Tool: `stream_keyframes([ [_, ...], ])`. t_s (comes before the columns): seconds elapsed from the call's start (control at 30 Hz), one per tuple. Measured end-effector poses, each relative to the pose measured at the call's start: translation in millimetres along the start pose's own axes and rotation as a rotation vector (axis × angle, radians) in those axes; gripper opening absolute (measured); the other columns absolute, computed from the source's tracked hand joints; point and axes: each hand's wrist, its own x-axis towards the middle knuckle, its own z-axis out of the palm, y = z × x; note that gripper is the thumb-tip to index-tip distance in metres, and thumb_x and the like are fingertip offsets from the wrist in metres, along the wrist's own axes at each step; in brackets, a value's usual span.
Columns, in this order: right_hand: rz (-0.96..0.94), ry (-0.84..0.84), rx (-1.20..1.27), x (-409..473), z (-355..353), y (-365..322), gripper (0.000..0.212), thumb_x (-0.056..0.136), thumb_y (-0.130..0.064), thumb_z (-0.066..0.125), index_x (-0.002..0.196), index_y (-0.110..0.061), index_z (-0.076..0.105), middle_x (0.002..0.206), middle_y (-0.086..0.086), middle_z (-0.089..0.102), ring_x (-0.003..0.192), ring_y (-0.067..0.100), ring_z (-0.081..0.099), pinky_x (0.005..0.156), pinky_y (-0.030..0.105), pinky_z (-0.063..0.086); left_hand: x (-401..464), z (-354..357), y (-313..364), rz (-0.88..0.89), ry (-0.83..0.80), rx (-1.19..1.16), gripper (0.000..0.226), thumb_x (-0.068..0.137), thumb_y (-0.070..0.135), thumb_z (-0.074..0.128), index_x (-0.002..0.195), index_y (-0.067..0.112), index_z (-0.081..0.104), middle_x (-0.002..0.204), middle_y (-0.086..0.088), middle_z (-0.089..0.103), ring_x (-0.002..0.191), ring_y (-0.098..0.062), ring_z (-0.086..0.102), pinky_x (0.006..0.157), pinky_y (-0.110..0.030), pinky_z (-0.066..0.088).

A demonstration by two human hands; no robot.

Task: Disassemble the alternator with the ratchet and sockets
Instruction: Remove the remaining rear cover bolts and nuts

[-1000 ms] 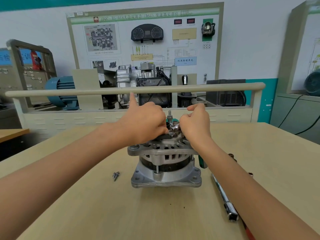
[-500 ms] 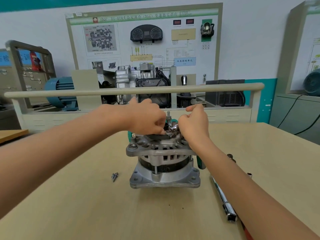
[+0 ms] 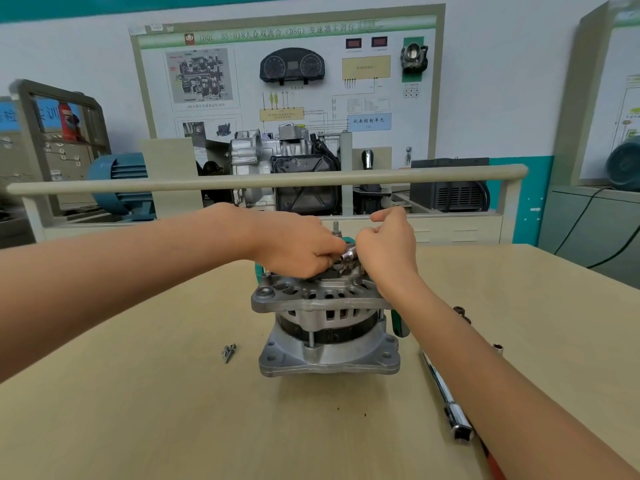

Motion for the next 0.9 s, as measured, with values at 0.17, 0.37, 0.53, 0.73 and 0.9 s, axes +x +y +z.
stream_keyframes([
  [0.17,0.014,0.001,0.008,-0.7,0.0,0.2,0.028,0.087,-0.001,0.044,0.113,-0.010,0.044,0.115,0.018,0.053,0.094,0.030,0.057,0.080,0.043,0.050,4.4,-0.1,3.7,-0.058,-0.002,-0.067,0.029,0.099,0.023,0.034,0.070,0.028,0.033,0.074,0.005,0.045,0.076,-0.019,0.048,0.075,-0.033,0.038],
  [0.37,0.015,-0.004,0.010,-1.0,-0.4,-0.5,0.029,0.085,0.000,0.044,0.113,-0.009,0.044,0.115,0.019,0.053,0.095,0.031,0.057,0.078,0.042,0.050,3.4,3.2,9.9,-0.160,0.040,-0.061,0.030,0.099,0.029,0.031,0.070,0.023,0.036,0.068,0.005,0.044,0.061,-0.007,0.040,0.063,-0.030,0.032],
  [0.53,0.014,-0.006,0.017,0.1,-0.2,0.9,0.030,0.086,0.000,0.044,0.114,-0.009,0.044,0.115,0.018,0.054,0.095,0.031,0.058,0.078,0.041,0.050,5.9,-0.2,13.2,-0.232,0.012,-0.106,0.032,0.099,0.031,0.033,0.068,0.021,0.037,0.070,0.003,0.044,0.061,-0.009,0.039,0.058,-0.029,0.032],
  [0.73,-0.105,0.045,0.011,0.1,-1.7,-1.1,0.032,0.087,0.002,0.043,0.118,-0.007,0.043,0.115,0.017,0.051,0.090,0.023,0.053,0.074,0.035,0.046,8.7,-0.8,16.3,-0.265,0.023,-0.141,0.033,0.099,0.029,0.034,0.067,0.020,0.036,0.069,0.003,0.041,0.064,-0.013,0.041,0.054,-0.026,0.031],
  [0.9,-0.434,0.099,-0.110,3.5,-0.5,-12.7,0.032,0.087,0.003,0.042,0.118,-0.005,0.043,0.112,0.012,0.044,0.098,0.019,0.044,0.088,0.032,0.040,-5.3,2.1,-0.4,-0.185,0.075,-0.476,0.031,0.101,0.026,0.039,0.072,0.021,0.048,0.071,0.003,0.049,0.064,-0.008,0.045,0.058,-0.019,0.036],
])
